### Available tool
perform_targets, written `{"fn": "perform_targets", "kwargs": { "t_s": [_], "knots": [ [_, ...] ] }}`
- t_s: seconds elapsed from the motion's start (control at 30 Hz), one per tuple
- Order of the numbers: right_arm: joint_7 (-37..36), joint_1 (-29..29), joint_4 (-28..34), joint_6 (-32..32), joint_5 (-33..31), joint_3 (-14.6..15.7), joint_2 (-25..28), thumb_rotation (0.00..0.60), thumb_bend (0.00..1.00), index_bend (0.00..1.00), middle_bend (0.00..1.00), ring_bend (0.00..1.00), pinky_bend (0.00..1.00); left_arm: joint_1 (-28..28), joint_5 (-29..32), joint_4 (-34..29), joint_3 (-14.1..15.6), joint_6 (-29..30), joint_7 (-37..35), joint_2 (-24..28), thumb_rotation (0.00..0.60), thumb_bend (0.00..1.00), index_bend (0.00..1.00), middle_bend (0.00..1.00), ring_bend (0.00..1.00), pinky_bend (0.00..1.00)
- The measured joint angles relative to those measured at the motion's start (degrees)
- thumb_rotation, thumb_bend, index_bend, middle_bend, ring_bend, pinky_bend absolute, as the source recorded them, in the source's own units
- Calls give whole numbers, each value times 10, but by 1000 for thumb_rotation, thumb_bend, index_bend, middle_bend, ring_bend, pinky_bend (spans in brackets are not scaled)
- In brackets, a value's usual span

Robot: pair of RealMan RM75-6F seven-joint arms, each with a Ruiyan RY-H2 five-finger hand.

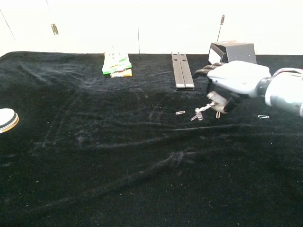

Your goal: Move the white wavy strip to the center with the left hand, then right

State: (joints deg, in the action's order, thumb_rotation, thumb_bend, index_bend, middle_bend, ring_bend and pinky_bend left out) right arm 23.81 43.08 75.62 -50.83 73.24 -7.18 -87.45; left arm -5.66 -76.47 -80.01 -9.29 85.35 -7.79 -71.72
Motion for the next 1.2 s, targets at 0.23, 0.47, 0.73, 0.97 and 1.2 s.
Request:
{"fn": "perform_targets", "kwargs": {
  "t_s": [0.23, 0.47, 0.73, 0.97, 1.2],
  "knots": [
    [73, 4, 0, 21, -51, 3, 30, 600, 496, 825, 113, 0, 0, -2, -4, 11, 2, -4, -6, -7, 600, 462, 0, 281, 133, 144],
    [106, 9, -13, 38, -96, 9, 35, 600, 496, 825, 113, 0, 0, -5, -7, 18, 3, -9, -11, -8, 600, 462, 0, 281, 133, 144],
    [106, 24, -52, 57, -115, 8, 11, 600, 496, 825, 113, 0, 0, -5, -5, 21, 2, -13, -12, -7, 600, 462, 0, 281, 133, 144],
    [95, 34, -91, 71, -117, 11, -12, 600, 497, 825, 115, 0, 0, -6, 2, 28, -1, -20, -18, -6, 600, 462, 0, 281, 133, 144],
    [91, 41, -113, 83, -124, 13, -25, 600, 496, 825, 116, 0, 0, -8, 5, 35, -1, -30, -25, -7, 600, 462, 0, 281, 133, 144]
  ]
}}
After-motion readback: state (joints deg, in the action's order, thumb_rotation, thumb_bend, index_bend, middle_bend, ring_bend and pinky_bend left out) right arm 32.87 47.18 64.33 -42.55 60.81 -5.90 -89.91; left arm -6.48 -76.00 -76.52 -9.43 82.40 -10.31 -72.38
